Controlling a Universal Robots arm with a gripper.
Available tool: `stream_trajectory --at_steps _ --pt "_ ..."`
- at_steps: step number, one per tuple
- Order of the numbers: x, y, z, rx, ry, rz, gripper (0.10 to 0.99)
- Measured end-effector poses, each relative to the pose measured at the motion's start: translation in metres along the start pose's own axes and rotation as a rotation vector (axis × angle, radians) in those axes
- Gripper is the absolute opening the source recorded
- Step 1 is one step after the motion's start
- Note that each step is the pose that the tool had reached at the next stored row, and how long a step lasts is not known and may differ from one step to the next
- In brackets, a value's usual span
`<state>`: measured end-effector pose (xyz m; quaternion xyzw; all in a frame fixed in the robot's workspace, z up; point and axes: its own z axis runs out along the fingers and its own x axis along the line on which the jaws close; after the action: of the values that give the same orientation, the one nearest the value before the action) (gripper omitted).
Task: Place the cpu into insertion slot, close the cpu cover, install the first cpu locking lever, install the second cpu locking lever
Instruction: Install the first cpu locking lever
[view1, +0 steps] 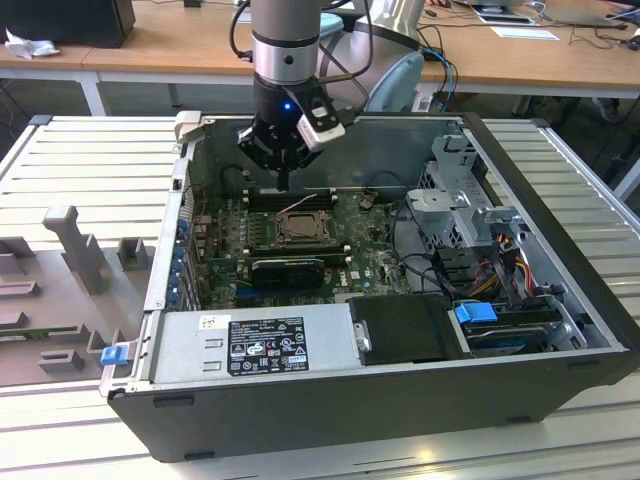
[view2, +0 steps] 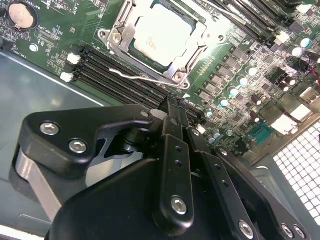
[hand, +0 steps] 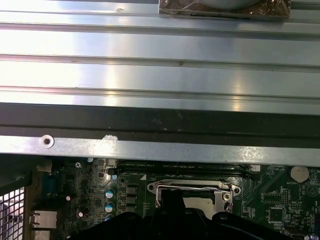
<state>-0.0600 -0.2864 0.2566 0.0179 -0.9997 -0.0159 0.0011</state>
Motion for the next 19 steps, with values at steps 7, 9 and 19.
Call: stream_trajectory --at_steps 7,9,19 --pt "-0.0017 -0.0001 0.0 0.0 0.0 0.0 0.106" --pt "-0.0021 -0.0001 0.0 0.0 0.0 0.0 0.106" --pt "-0.0046 -0.0002 0.0 0.0 0.0 0.0 0.106"
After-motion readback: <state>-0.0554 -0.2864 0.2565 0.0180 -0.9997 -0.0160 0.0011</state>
